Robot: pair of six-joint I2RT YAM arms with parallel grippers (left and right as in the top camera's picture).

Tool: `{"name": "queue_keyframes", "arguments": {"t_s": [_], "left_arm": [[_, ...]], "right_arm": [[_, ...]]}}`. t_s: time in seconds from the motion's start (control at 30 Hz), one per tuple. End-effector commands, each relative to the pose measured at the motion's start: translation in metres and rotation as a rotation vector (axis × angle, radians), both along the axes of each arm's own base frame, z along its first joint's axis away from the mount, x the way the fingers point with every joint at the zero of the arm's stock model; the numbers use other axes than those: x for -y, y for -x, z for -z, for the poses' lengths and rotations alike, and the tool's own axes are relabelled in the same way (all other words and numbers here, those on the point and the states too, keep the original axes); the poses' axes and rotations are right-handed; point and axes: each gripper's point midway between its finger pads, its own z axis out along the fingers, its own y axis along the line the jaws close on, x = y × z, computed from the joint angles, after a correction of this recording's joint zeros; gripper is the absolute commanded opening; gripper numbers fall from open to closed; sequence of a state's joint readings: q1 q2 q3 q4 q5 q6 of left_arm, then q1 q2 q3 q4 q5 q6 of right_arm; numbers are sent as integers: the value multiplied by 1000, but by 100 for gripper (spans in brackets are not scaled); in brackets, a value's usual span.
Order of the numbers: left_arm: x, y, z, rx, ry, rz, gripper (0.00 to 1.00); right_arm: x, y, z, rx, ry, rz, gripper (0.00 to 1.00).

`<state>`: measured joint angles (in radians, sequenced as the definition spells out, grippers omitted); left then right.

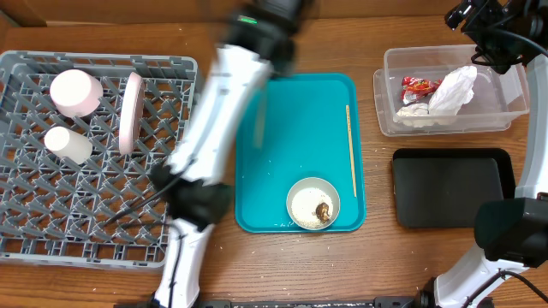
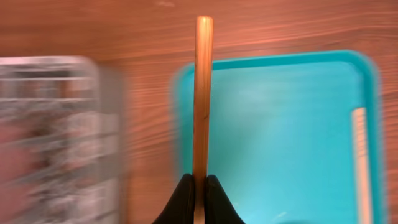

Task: Sort waste into correct bins and load items into the dishwasher
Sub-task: 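Carry the chopstick to the rack and stand it upright, then release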

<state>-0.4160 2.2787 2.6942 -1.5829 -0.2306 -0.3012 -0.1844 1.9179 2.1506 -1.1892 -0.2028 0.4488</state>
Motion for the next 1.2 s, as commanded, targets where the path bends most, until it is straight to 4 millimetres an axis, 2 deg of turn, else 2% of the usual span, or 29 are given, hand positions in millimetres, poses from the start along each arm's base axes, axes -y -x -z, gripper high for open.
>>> {"name": "queue_keyframes", "arguments": {"t_s": [0.0, 0.07, 0.33, 0.6, 0.9, 1.03, 1.17], "left_arm": [[-57, 13, -10, -85, -165, 202, 4], [-82, 10, -5, -113, -174, 184, 4], [-140, 6, 41, -263, -104, 98, 4], [-154, 5, 70, -329, -68, 63, 4], [-161, 7, 103, -389, -57, -16, 4], [-178, 11, 114, -409, -97, -109, 4], [-182, 14, 119, -427, -97, -116, 4]], "right_arm": [[0, 2, -14, 35, 3, 4, 100], [0, 2, -13, 34, 3, 4, 100], [0, 2, -14, 35, 3, 4, 100], [0, 2, -14, 35, 3, 4, 100], [0, 2, -14, 35, 3, 4, 100], [0, 2, -14, 35, 3, 4, 100], [0, 2, -13, 34, 3, 4, 100]]}}
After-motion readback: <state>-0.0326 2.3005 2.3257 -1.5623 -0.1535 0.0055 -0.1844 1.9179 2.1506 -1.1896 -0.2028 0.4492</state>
